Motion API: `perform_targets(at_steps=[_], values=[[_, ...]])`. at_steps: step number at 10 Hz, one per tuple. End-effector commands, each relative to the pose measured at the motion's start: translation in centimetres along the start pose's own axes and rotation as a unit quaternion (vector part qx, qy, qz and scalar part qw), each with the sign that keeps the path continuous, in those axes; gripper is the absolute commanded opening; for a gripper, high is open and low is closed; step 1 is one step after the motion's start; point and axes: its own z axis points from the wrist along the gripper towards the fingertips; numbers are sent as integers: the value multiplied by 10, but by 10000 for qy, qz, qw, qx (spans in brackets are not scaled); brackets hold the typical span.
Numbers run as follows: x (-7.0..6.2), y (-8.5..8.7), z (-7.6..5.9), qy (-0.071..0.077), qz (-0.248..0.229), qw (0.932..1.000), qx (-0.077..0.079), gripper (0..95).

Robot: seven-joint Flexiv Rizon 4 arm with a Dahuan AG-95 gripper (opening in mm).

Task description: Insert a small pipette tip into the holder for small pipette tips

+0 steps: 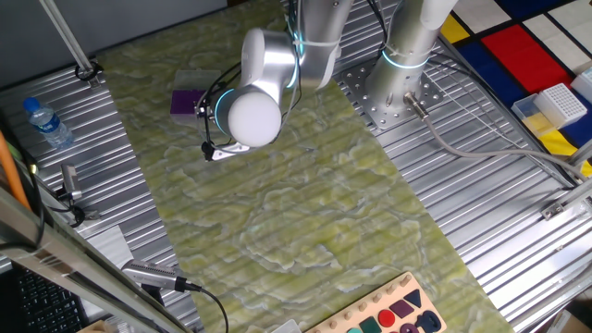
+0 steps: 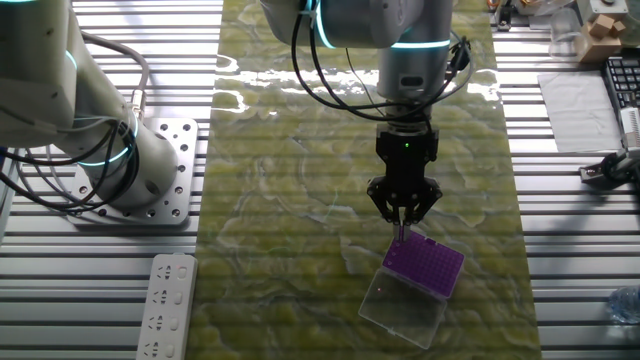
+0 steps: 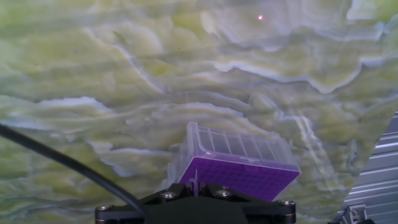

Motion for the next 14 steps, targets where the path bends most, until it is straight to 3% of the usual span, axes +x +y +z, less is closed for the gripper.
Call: perform_targets(at_steps=[1, 14], values=[[0, 0, 0, 0, -5, 10000, -1, 0], [-2, 1, -1, 0, 24, 10000, -54, 0]])
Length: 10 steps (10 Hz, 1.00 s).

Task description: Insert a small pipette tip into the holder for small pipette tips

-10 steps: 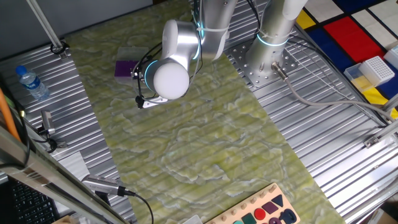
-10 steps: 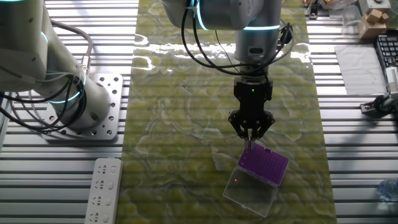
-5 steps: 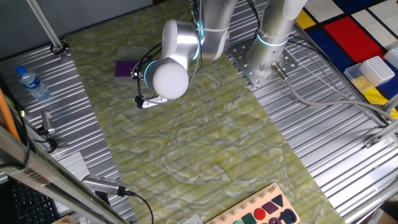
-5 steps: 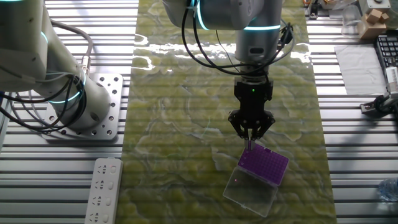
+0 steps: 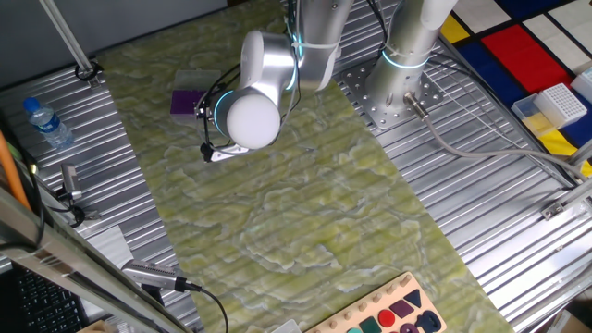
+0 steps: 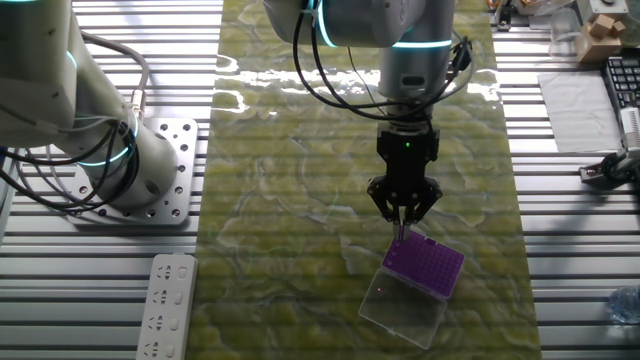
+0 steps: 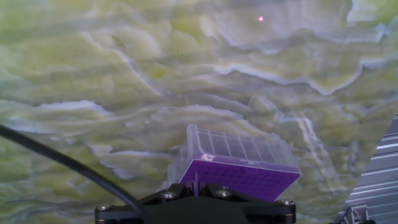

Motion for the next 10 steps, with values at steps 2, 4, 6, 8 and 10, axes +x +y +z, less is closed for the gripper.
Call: perform_targets(at_steps=[2, 4, 6, 8, 10], values=[[-3, 1, -2, 20, 26, 10000, -13, 0], [-3, 1, -2, 17, 33, 10000, -11, 0], [-5, 1, -1, 19, 50, 10000, -12, 0], [-5, 1, -1, 20, 58, 10000, -14, 0], [-6, 1, -1, 31, 58, 10000, -12, 0]])
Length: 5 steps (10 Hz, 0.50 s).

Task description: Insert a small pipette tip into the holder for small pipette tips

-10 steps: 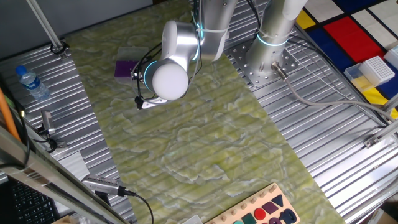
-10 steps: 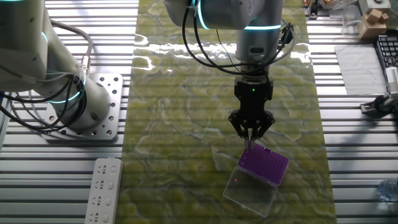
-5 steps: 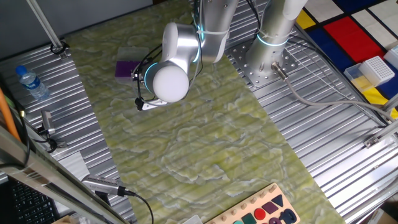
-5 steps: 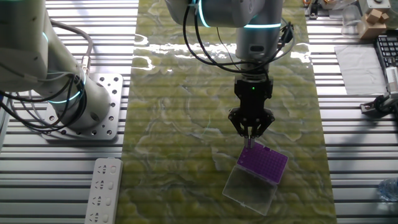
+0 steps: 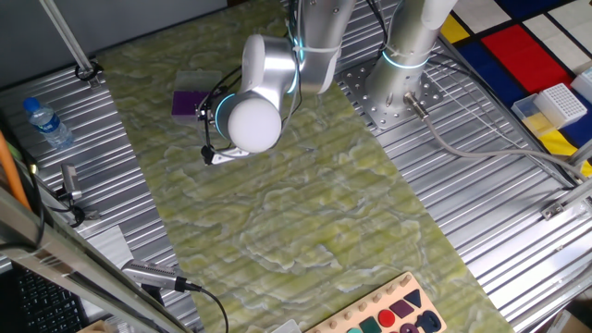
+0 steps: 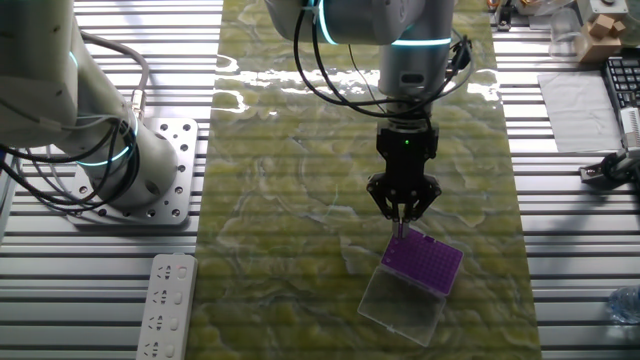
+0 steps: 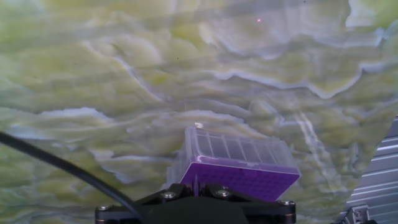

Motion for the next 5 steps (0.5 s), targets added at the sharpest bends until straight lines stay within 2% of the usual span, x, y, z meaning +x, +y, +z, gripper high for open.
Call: perform_targets(at_steps=[1, 5], values=[[-1, 0, 0, 8, 13, 10000, 3, 0], [-6, 1, -4, 112, 27, 9999, 19, 0]])
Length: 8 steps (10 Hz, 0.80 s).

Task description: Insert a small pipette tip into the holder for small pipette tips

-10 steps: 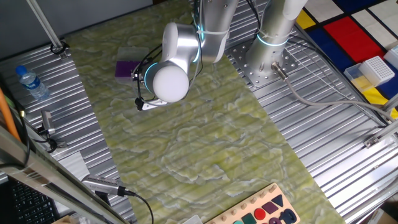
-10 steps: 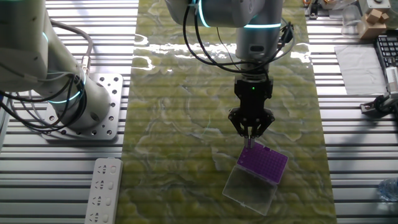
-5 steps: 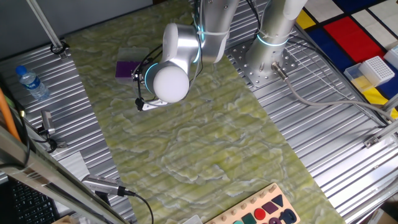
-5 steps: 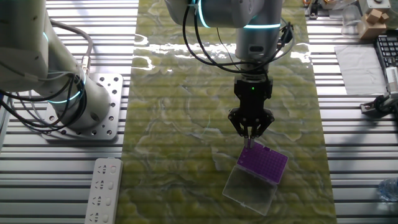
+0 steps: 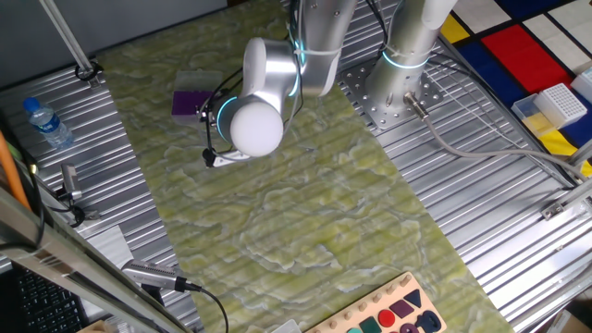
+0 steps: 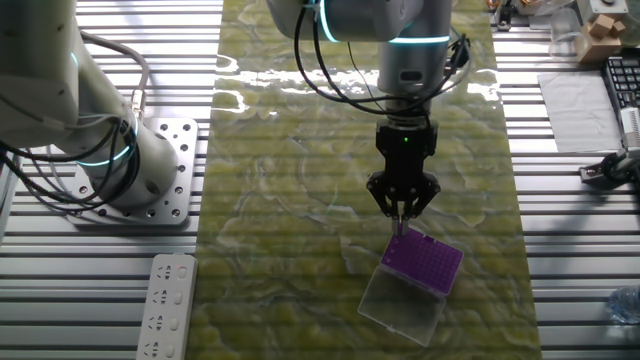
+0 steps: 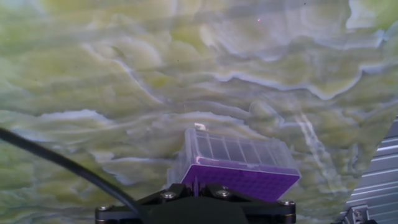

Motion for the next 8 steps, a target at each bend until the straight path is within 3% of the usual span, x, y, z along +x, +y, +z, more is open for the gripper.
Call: perform_targets(at_steps=[1, 2, 4, 5, 8], values=[[-1, 0, 0, 27, 4, 10000, 5, 0], [-1, 0, 0, 20, -34, 10000, 10, 190], [-1, 0, 0, 7, -86, 10000, 24, 190], [-1, 0, 0, 18, -93, 10000, 32, 380], [4, -2, -5, -48, -77, 10000, 19, 380]])
